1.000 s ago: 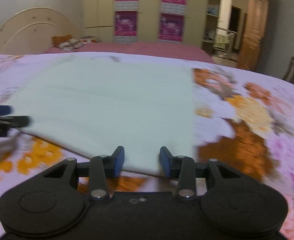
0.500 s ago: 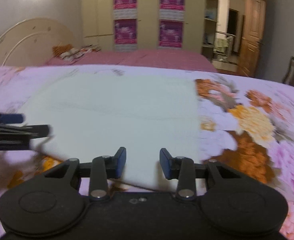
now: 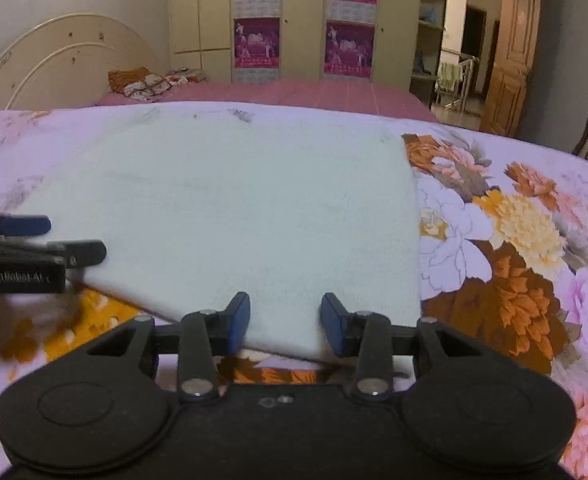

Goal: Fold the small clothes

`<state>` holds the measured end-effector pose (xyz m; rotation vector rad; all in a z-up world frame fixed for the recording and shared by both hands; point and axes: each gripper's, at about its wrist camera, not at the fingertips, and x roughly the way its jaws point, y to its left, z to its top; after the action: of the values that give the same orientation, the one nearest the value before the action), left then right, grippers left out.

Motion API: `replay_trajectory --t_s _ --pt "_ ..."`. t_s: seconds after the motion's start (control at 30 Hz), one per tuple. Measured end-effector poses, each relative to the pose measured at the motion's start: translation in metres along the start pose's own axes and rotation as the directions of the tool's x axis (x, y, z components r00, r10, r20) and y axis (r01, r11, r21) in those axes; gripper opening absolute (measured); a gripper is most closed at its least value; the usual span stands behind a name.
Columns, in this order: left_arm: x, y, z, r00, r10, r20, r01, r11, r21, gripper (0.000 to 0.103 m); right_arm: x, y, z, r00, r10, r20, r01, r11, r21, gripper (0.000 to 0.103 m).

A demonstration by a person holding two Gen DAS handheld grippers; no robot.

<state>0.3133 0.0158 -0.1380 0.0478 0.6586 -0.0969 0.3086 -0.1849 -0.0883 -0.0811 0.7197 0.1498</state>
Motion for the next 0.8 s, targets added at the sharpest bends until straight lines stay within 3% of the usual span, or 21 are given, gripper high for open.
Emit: replay_trajectory --t_s 0.13,0.2,0.5,0.6,0.63,0.7,0.73,0.8 --pt "0.001 0.003 -0.003 1.0 -0.001 0.003 0.001 1.0 0.002 0.085 -0.008 -0.004 0.003 0.999 0.006 0.032 -0.007 0.999 0.032 0.04" --pt "0.002 0.003 -0.003 1.0 -0.002 0.003 0.002 1.0 0.001 0.086 -0.002 -0.006 0.0 1.0 0.001 -0.003 -0.001 1.0 0.024 0.04" --pt "-0.003 0.008 0.003 1.0 -0.002 -0.024 0.001 1.0 -0.031 0.091 -0.002 -0.009 -0.001 1.0 0.017 -0.014 -0.017 1.0 0.022 0.04" --pt "-0.025 0.019 -0.001 0.999 -0.031 0.015 0.033 0.994 -0.102 0.091 -0.014 -0.013 0.005 0.999 0.048 0.011 -0.049 0.998 0.042 0.032" --pt "-0.035 0.028 -0.006 0.998 -0.053 0.028 0.056 0.985 -0.163 0.09 -0.02 -0.014 0.007 0.998 0.063 0.028 -0.065 0.997 0.048 0.02" --pt "-0.044 0.046 -0.02 0.996 -0.081 0.023 0.085 0.952 -0.293 0.07 -0.026 -0.016 0.01 0.996 0.081 0.049 -0.083 0.995 0.06 0.012" --pt "-0.045 0.057 -0.03 0.994 -0.107 0.01 0.102 0.913 -0.395 0.06 -0.028 -0.017 0.013 0.994 0.092 0.062 -0.096 0.992 0.075 0.012" --pt "-0.041 0.075 -0.047 0.989 -0.145 0.03 0.137 0.826 -0.547 0.059 -0.029 -0.02 0.02 0.99 0.123 0.076 -0.131 0.984 0.12 0.012"
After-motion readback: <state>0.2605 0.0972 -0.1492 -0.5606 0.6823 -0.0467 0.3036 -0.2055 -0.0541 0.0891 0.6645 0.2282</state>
